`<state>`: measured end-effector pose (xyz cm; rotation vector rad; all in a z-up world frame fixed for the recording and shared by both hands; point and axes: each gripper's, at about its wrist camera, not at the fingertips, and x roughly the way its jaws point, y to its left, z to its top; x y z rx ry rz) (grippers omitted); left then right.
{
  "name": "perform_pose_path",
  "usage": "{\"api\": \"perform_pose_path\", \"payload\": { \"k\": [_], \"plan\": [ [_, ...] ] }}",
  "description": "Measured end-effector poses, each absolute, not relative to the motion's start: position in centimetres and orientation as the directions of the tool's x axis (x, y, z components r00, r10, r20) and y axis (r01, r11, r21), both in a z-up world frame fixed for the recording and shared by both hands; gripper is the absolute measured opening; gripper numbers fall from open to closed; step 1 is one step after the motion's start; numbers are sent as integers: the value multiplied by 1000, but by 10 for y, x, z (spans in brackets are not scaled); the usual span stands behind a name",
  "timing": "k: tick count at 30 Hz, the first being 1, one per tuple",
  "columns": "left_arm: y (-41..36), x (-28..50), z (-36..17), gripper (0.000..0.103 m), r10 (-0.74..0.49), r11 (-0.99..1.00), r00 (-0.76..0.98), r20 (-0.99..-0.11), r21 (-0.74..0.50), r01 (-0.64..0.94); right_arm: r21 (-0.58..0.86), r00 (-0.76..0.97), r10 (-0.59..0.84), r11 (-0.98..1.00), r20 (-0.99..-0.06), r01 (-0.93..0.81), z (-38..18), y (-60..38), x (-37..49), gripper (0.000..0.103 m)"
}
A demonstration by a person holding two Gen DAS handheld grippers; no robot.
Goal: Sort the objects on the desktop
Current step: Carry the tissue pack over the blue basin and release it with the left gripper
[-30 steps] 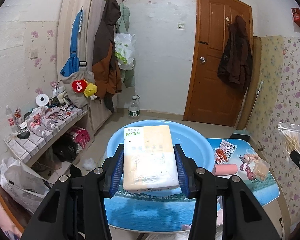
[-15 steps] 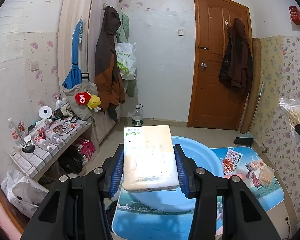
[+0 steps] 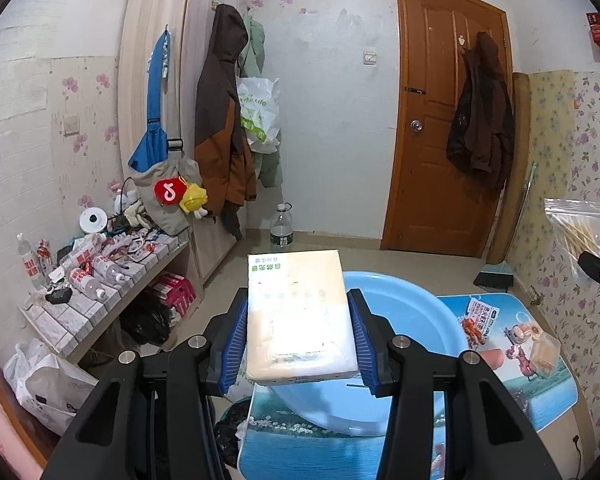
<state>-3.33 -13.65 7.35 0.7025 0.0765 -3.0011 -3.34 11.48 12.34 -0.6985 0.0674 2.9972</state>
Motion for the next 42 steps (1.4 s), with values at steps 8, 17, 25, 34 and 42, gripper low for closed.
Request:
{"api": "perform_pose_path", "payload": {
  "k": [8, 17, 25, 34, 42],
  "plan": [
    [-142, -45, 45, 45, -40, -997, -868, -494, -36, 66, 8, -859, 4, -1000, -511, -9, 84, 83, -56, 16],
    [-151, -61, 29, 45, -44, -997, -853, -521, -36, 73, -4, -845, -13, -1000, -535, 18, 61, 61, -77, 16],
    [-149, -78, 21, 45, -28, -998, -843, -536, -31, 53, -8, -833, -30, -999, -552, 41, 48, 46, -99, 16],
    [-135, -103, 13, 45, 4, -1000, -834, -551, -26, 13, 0, -816, -42, -999, -577, 52, 31, 41, -117, 16],
    [-119, -120, -5, 45, 20, -1000, -810, -586, -15, -13, 13, -809, -46, -999, -587, 47, 21, 48, -128, 16]
  ]
}}
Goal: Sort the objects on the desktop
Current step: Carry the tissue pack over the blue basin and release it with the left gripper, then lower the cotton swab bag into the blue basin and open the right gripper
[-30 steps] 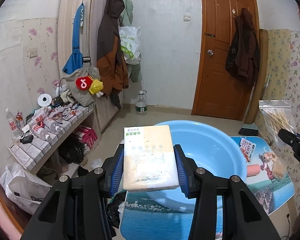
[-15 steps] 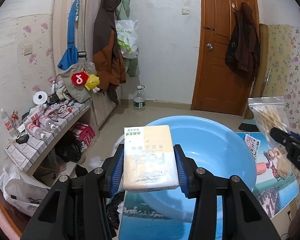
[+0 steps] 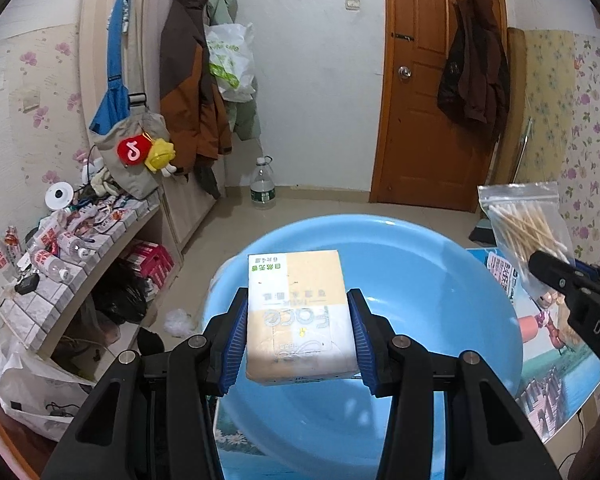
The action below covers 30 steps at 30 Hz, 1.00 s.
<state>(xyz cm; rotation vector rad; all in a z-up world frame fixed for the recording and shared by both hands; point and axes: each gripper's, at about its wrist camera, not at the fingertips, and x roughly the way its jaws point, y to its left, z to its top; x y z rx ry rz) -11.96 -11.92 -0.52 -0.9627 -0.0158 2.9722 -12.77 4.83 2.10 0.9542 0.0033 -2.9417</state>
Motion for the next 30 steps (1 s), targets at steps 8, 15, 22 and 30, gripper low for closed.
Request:
{"api": "perform_pose_path", "payload": {
  "k": [8, 15, 22, 30],
  "plan": [
    [-106, -134, -14, 47, 21, -1000, -789, -614, -3, -24, 27, -795, -55, -998, -605, 48, 8, 55, -136, 16],
    [-107, -135, -19, 74, 7, -1000, -775, -632, -7, -4, 30, -792, -52, -999, -608, 43, 5, 60, -138, 16],
    [-107, -128, -15, 81, 18, -1000, -784, -621, -14, -12, 28, -792, -49, -999, -608, 40, 6, 62, -132, 16],
    [-118, -104, -6, 103, 32, -999, -815, -579, -39, -12, 24, -803, -33, -999, -595, 23, 16, 67, -115, 16]
  ]
}}
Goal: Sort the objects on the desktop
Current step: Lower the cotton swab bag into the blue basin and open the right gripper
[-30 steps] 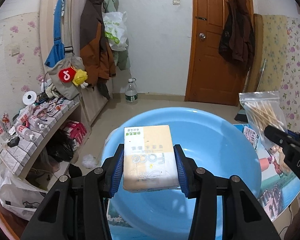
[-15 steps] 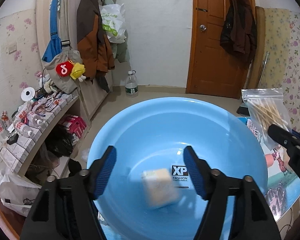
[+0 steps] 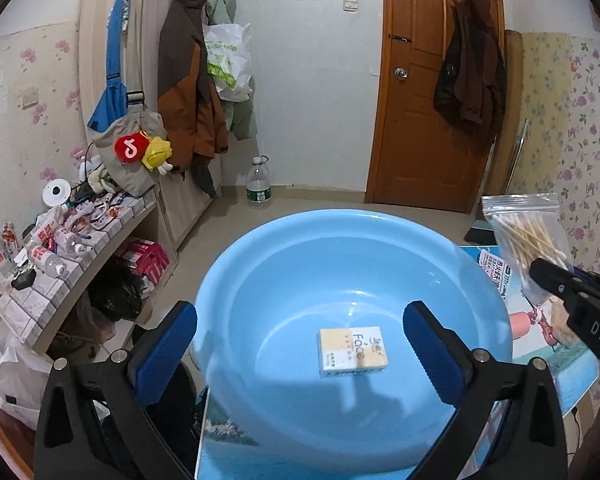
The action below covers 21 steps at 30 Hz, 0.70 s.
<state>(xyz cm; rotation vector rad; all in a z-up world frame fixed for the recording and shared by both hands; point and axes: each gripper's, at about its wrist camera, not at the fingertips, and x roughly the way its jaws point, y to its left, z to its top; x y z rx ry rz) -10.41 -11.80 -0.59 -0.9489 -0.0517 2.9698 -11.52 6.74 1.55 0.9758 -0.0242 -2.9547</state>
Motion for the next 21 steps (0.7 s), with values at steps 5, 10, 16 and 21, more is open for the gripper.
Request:
{"api": "perform_pose_path", "payload": {
  "k": [5, 10, 16, 21],
  "plan": [
    [-127, -97, -8, 103, 11, -999, -800, -600, -49, 23, 34, -799, -36, -999, -600, 19, 18, 67, -105, 16],
    [-135, -86, -4, 103, -5, -997, -804, -594, -57, 48, 25, -811, -34, -999, -584, 24, 24, 63, -95, 16],
    [-146, -73, 3, 103, -16, -996, -810, -586, -61, 64, 34, -817, -50, -999, -575, 37, 32, 58, -83, 16],
    [-153, -66, 6, 103, -38, -995, -813, -581, -52, 84, 41, -827, -69, -998, -558, 55, 42, 55, -70, 16]
  ]
}}
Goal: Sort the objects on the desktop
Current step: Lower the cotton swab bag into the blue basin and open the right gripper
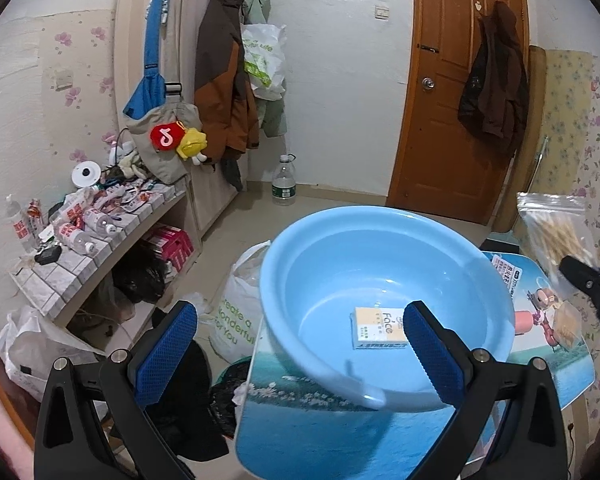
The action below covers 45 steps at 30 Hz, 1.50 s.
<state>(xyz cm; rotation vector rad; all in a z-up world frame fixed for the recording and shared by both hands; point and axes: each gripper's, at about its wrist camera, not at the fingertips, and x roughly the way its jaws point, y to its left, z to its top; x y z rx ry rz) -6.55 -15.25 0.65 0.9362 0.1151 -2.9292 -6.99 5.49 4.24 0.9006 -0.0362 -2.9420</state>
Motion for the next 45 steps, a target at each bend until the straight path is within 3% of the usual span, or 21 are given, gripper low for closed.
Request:
{"api": "perform_pose_path", "payload": {
  "k": [6, 41, 42, 45],
  "plan": [
    [-154, -52, 10, 103, -41, -995, -834, -550, -56, 86, 27, -822, -66, -998, -566, 61, 46, 52, -62, 16],
    [-178, -87, -20, 103, -51, -990, -791, -610, -73, 120, -1, -736, -117, -987, -667, 159, -7, -4, -130, 16],
    [-178, -89, -22, 103, -51, -990, -787, -615, -73, 121, 5, -730, -124, -987, -672, 163, -9, -5, -132, 17],
    [-180, -91, -26, 103, -56, -990, -782, -620, -70, 126, 10, -726, -128, -986, -676, 164, -13, -5, -135, 36]
  ]
}}
